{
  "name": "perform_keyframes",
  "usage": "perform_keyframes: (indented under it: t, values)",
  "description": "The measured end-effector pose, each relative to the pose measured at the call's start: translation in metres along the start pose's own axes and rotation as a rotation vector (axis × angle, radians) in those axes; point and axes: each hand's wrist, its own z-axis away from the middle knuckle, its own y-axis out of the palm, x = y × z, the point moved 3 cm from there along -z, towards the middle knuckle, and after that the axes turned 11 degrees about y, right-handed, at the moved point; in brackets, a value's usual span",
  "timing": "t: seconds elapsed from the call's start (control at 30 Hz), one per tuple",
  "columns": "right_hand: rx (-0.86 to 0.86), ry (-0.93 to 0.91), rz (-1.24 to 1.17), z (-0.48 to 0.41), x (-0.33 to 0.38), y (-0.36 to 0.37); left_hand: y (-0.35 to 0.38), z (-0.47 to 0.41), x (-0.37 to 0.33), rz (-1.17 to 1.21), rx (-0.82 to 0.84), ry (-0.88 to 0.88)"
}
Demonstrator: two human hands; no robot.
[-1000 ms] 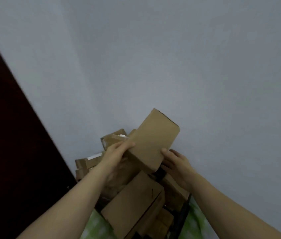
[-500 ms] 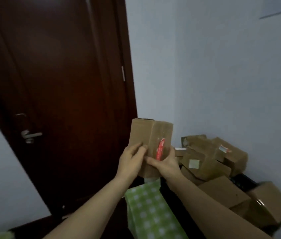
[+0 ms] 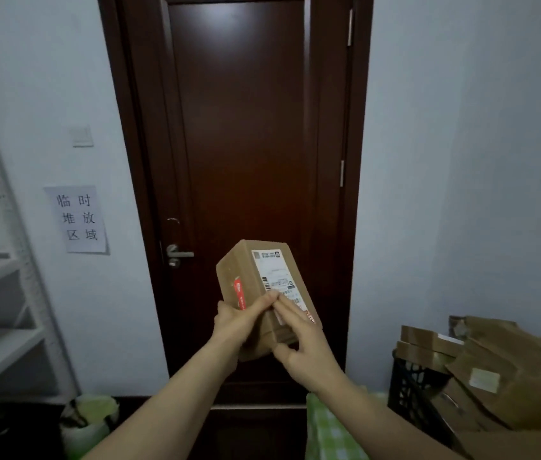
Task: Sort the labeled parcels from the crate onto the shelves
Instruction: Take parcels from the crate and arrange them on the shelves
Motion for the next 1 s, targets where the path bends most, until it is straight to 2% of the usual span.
perform_keyframes:
  t: [0.07, 0.23, 0.33, 0.43, 0.53, 0.8, 0.87, 0.9, 0.97, 1.0]
  values:
    - [0.023, -0.003, -0.073, -0.003, 0.007, 0.001, -0.014, 0.006, 0.000, 0.059, -0.020, 0.014]
    - [-0.189, 0.134, -0.326, -0.022, 0.012, -0.026, -0.043, 0.015, -0.014, 0.232, 0.072, 0.056]
    - [-0.108, 0.341, -0.444, -0.028, 0.005, -0.027, -0.056, 0.018, -0.021, 0.252, 0.103, 0.070]
    - [0.053, 0.472, -0.583, -0.029, -0.001, -0.016, -0.060, 0.020, -0.023, 0.261, 0.138, 0.082]
    - [0.173, 0.473, -0.606, -0.027, 0.001, -0.007, -0.064, 0.020, -0.022, 0.252, 0.131, 0.086]
    - [0.314, 0.523, -0.658, -0.028, -0.003, 0.001, -0.065, 0.022, -0.025, 0.315, 0.161, 0.075]
    - [0.218, 0.496, -0.606, -0.035, 0.000, -0.005, -0.067, 0.020, -0.023, 0.203, 0.103, 0.063]
    - [0.150, 0.465, -0.461, -0.040, 0.004, -0.012, -0.071, 0.018, -0.025, 0.030, 0.019, 0.081]
    - [0.097, 0.398, 0.000, -0.050, 0.015, -0.029, -0.080, 0.016, -0.039, -0.495, -0.140, 0.212]
    - [0.122, 0.356, 0.215, -0.054, 0.024, -0.036, -0.079, 0.016, -0.048, -0.725, -0.139, 0.336]
